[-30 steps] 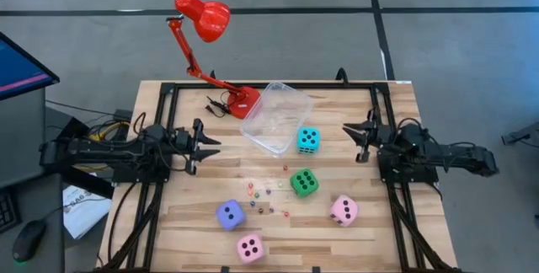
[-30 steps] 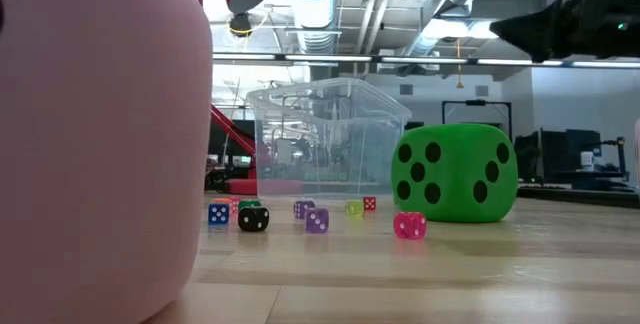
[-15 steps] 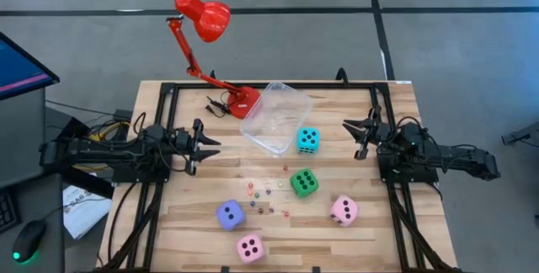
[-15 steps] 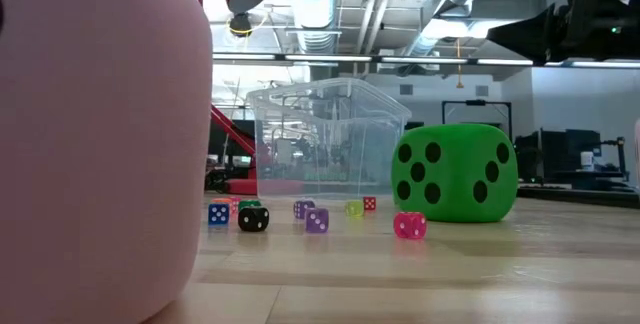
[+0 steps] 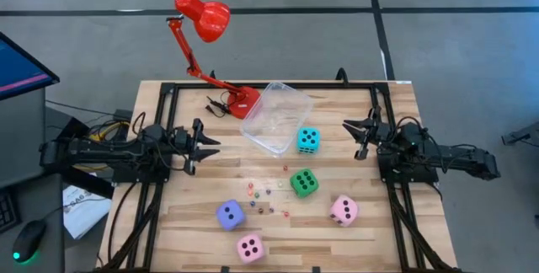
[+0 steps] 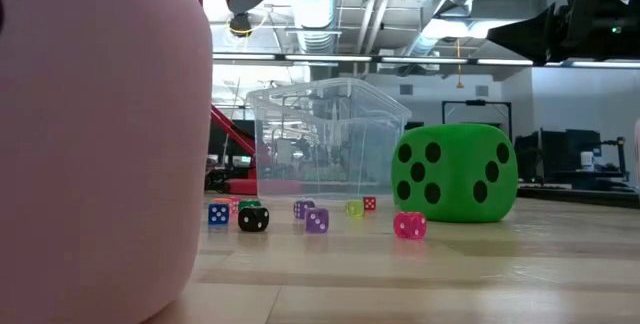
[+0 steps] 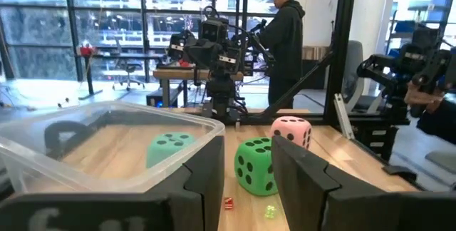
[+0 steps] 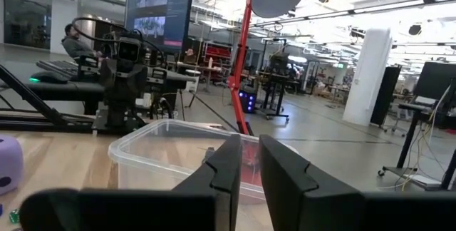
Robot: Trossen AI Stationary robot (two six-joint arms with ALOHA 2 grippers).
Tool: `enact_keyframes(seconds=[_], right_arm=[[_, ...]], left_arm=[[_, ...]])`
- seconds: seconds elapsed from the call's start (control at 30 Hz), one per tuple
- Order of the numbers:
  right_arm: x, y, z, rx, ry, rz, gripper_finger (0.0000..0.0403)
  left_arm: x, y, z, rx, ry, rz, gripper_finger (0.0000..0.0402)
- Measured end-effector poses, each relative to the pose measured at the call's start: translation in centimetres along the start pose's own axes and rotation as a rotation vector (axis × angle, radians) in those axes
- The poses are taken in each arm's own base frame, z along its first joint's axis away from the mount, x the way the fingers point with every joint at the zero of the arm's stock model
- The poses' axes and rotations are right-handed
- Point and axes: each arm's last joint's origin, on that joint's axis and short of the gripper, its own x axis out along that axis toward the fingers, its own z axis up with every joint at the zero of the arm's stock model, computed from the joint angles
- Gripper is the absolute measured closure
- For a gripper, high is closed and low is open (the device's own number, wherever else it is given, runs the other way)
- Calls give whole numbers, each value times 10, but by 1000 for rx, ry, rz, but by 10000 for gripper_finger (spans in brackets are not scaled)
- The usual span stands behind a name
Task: Pick & Place Dice
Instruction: Put the blue dice into the transparent bin
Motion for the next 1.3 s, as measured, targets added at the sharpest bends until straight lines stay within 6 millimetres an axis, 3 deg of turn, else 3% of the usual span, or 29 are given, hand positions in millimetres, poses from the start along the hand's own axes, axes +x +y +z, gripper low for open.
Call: enact_keyframes(seconds=[0.8, 0.97, 1.3], right_arm=[[0, 0, 0, 16, 0, 0, 356], [0, 0, 0, 16, 0, 0, 356], [0, 0, 0, 30, 4, 1, 356]], left_arm=[[-14, -4, 1, -18, 94, -35, 385], [-18, -4, 5, -1, 214, 19, 400], [-20, 2, 6, 110, 220, 233, 400]])
